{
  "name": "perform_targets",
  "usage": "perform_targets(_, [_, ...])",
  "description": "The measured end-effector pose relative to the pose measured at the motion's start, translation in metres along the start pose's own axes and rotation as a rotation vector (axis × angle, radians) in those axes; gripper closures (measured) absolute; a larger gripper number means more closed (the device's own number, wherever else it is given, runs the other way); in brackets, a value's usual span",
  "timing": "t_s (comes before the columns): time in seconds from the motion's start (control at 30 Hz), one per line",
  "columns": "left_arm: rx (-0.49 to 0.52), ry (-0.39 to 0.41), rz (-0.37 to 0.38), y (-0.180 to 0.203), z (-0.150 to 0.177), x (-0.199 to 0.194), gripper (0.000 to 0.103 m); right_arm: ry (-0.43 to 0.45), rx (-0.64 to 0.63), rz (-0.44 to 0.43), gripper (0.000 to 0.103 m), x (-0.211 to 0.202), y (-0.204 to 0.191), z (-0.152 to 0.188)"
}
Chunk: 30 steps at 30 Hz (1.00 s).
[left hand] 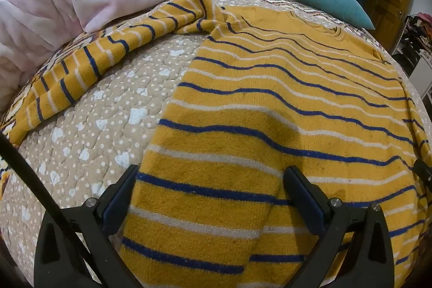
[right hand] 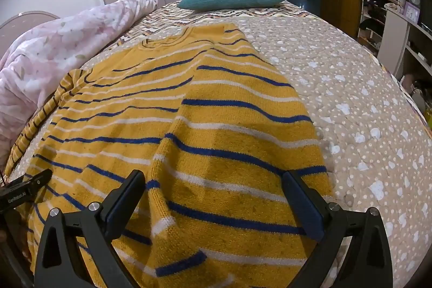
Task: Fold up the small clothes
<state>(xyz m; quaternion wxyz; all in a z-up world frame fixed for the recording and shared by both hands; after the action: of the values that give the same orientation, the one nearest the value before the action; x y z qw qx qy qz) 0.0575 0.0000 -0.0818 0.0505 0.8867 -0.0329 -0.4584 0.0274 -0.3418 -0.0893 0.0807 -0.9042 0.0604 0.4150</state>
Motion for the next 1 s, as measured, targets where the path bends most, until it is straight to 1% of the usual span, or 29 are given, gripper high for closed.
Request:
perform_targets(0.13, [0.001,0.001,-0.001,0.0005,-0.0004,0.0002,0.0,-0.001,-0.004,0.006,0.0,0.0,0.0052,0.0014])
perform_targets(0.2, [0.0,-0.001,0.0,-0.0001,-0.0006,0.0001,0.0,-0.002,-0.005,0.007,0.0,0.0029,-0.0016,0.0025])
perform_targets(0.83, [0.001,0.0,-0.001,-0.001,-0.0003,-0.0002,0.0,-0.006,-0.009,0.013,0.0,0.0035,-0.0036,0.0005])
perform_targets(1.0, [0.01,0.001,-0.017,-0.0027,-0.001,-0.0002,0.0,-0.006,-0.009,0.014,0.0,0.0035,-0.0033,0.0008])
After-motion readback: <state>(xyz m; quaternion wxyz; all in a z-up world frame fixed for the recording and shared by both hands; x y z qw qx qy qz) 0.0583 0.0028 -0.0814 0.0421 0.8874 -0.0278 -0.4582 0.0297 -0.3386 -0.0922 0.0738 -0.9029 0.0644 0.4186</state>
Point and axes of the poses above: each gripper's, at about its wrist camera, not at the fingertips, and x roughly the way its jaws point, y to its right, z to its underside, the point moved 10 cm from there along x, roughly the way its jaws point, and after that the axes turned 6 degrees about z, right-handed, at the moved point
